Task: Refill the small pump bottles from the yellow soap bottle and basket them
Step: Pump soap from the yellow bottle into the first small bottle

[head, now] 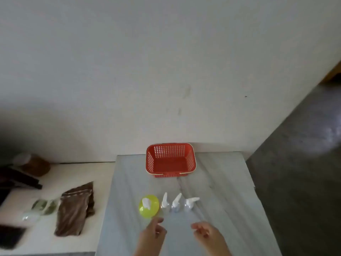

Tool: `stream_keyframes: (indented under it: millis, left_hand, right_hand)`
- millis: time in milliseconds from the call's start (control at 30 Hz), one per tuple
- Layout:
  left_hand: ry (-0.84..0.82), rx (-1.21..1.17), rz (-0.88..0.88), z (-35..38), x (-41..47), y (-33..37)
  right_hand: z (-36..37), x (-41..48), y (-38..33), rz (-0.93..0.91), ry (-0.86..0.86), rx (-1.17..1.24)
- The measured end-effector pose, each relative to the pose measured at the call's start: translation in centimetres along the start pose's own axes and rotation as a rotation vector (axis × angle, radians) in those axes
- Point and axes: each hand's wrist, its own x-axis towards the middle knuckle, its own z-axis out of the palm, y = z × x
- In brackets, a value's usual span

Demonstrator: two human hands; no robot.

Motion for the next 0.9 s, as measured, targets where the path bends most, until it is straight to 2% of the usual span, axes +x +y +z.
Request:
stream_keyframes:
  millis: [233, 300, 467, 667, 800, 900]
  left_hand:
    - [0.218, 0.092, 0.22, 3.5, 4.0, -3.3]
    - [0.303, 0.08, 0.276, 4.2, 4.2, -4.3]
    - [0.341, 0.054, 0.472, 5.2, 6.2, -5.5]
    - [0.377, 0.004, 0.424, 6.2, 9.5, -5.3]
    - [0.532, 0.091, 0.422, 6.5, 8.9, -4.7]
    - [0.583, 0.143, 0.394, 7.0, 7.1, -4.4]
  right_hand:
    - [4.4, 4.5, 3.0, -0.14, 0.089, -0.008]
    - [5.7, 4.8, 3.6, -0.18, 0.072, 0.018]
    - [7.0, 6.6, 4.7, -0.338, -0.018, 0.045]
    - [8.2, 9.1, 6.3, -0.519, -0.014, 0.03]
    - [8.6, 9.1, 7.8, -0.595, 0.029, 0.064]
    - [8.9, 7.4, 8.9, -0.602, 0.056, 0.092]
